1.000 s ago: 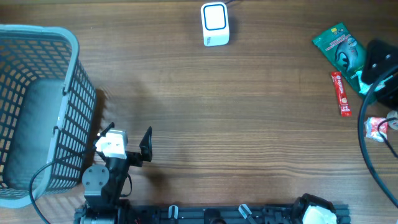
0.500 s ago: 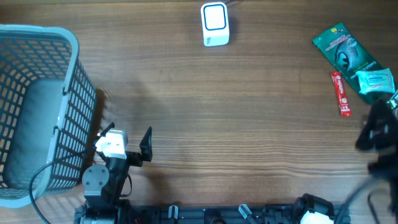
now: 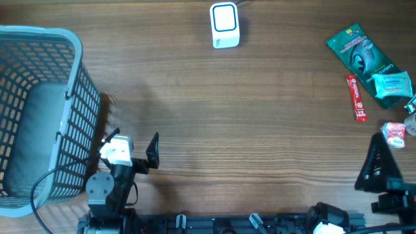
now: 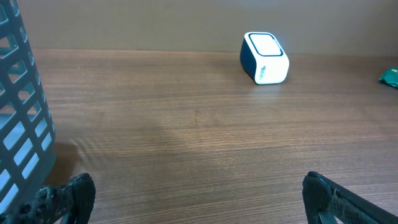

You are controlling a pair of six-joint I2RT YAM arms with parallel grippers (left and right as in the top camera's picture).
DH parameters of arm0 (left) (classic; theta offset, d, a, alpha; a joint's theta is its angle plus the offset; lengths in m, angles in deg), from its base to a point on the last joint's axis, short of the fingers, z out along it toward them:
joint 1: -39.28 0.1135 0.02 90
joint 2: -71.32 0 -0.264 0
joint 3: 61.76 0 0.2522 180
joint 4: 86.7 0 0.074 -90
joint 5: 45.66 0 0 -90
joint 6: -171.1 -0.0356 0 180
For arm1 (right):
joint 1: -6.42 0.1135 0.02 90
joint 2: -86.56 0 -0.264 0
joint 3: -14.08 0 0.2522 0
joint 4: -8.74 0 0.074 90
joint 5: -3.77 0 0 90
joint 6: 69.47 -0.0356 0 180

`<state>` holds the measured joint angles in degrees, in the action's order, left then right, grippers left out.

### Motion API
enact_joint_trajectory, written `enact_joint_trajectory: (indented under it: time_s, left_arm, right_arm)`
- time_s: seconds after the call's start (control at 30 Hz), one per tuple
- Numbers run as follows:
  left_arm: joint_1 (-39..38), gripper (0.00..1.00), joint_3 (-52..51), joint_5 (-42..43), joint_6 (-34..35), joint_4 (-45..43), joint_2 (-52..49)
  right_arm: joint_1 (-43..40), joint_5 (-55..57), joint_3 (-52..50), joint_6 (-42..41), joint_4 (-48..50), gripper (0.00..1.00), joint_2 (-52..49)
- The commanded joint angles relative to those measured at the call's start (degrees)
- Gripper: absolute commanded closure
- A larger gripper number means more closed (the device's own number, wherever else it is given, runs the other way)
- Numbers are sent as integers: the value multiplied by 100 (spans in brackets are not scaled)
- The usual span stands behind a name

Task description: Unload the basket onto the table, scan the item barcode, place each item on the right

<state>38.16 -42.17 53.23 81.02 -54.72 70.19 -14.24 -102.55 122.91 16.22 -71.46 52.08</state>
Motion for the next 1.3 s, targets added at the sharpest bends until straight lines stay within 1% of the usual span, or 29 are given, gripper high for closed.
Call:
enact_joint_trajectory:
  time_s: [0.0,0.13,0.2,0.33,0.4,0.5,0.63,0.8,0.87,0.97,1.03,1.13,1.17,1.27]
  left_arm:
    - [-15,0,-22,50,55,-11,31]
    - [-15,0,-22,52,55,-11,31]
    - [-15,0,-22,52,57,-11,31]
    - [-15,0,-22,52,57,-11,31]
    - [-15,0,-22,52,57,-11,31]
    - [-15,0,-22,50,55,-11,31]
    - [-15,0,-22,52,55,-11,31]
    - [-15,0,-22,50,57,-11,31]
    - [-15,0,-22,52,55,-11,31]
    - [-15,0,-22,50,55,-11,31]
    - [-15,0,-22,52,57,-11,31]
    - [-15,0,-22,52,57,-11,31]
    - [-15,0,-22,50,57,-11,31]
    - [-15,0,-22,50,57,-11,31]
  right_arm:
    - [22,-590,7,1126,72,0,273]
    - [22,-962,7,1683,59,0,763]
    - [22,-964,7,1788,39,0,1095]
    - [46,-905,-15,1827,7,0,1714]
    - [118,-903,-144,1827,155,0,1923]
    - [326,-1034,-599,1779,671,0,2164]
    - [800,-1344,-1762,1766,1902,0,2413]
    - [1401,-1399,-3571,1764,3635,0,2439]
    - [1561,-1399,-4461,1714,4476,0,2481]
    - [1722,-1025,-5501,1220,5510,0,2647]
    - [1810,-496,-6328,754,6210,0,2929]
    - [1825,-166,-7007,492,6627,0,3257]
    - [1825,11,-7250,326,6704,0,3403]
    - [1825,428,-7694,-249,6839,0,3429]
